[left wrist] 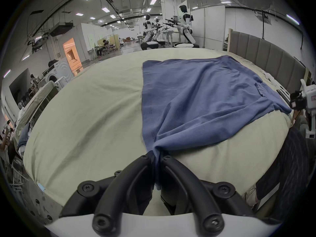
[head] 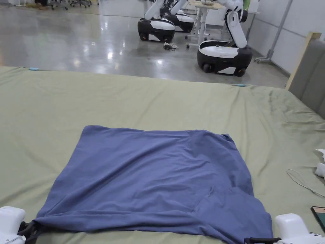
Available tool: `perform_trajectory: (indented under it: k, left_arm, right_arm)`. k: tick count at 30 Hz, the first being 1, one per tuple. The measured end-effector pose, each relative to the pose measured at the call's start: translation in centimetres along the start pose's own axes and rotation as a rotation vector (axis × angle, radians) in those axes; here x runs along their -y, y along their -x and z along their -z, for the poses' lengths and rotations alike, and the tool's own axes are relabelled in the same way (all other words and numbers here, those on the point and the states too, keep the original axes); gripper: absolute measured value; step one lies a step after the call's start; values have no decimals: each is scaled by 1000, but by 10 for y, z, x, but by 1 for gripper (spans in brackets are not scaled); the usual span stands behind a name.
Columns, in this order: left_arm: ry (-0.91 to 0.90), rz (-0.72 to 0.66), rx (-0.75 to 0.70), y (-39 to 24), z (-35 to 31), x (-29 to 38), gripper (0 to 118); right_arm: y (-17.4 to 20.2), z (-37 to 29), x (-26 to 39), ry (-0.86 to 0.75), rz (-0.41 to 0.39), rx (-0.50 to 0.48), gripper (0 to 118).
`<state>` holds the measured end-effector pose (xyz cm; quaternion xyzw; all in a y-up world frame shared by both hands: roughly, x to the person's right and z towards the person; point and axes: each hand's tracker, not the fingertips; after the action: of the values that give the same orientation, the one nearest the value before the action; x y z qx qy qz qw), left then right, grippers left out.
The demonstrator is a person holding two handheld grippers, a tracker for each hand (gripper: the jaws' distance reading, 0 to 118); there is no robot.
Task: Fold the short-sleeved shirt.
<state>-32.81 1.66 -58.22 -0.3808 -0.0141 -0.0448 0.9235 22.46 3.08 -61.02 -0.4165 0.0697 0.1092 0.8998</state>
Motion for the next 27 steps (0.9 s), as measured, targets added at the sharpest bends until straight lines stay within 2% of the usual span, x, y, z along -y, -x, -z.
perform_trajectory:
  k: [2, 3, 4, 5, 6, 8, 11, 12, 15, 19, 23, 27]
  left_arm:
    - [-6, -10, -4, 10, 2, 2, 6]
    - [-5, -16, -4, 10, 1, 1, 6]
    - [-1, -29, -4, 16, 3, 0, 6]
    - [-4, -33, -13, 17, 3, -1, 6]
    - [-20, -30, -19, 16, 1, -1, 6]
    - [-52, -43, 30, 27, 7, 2, 6]
    - [-12, 24, -1, 38, 12, -2, 6]
    - [-37, 82, -37, 15, -5, -5, 6]
    - [-39, 57, 18, 5, -33, -20, 6]
    - [-52, 57, 18, -4, -68, -53, 6]
    - [-63, 41, 24, 7, -69, -90, 6]
    - [-25, 32, -5, 19, -32, -138, 6]
  right_arm:
    - [14, 23, -1, 74, -27, 34, 111]
    - [15, 28, -2, 116, -11, 37, 111]
    - [13, 30, -4, 117, 33, -2, 76]
    - [2, 34, -4, 109, 76, -28, 8]
    - [-7, 30, -5, 93, 123, -60, 1]
    - [-12, 25, -7, 115, 102, -56, 1]
    - [-6, 6, -7, 88, 70, -54, 1]
    - [-10, -7, -13, 74, 76, -64, 1]
    - [-12, -41, -29, 33, 51, -82, 1]
    - [-18, -69, -55, 25, 10, -104, 1]
    - [-37, -65, -88, 39, 51, -154, 1]
    - [-53, -36, -133, 82, 137, -205, 1]
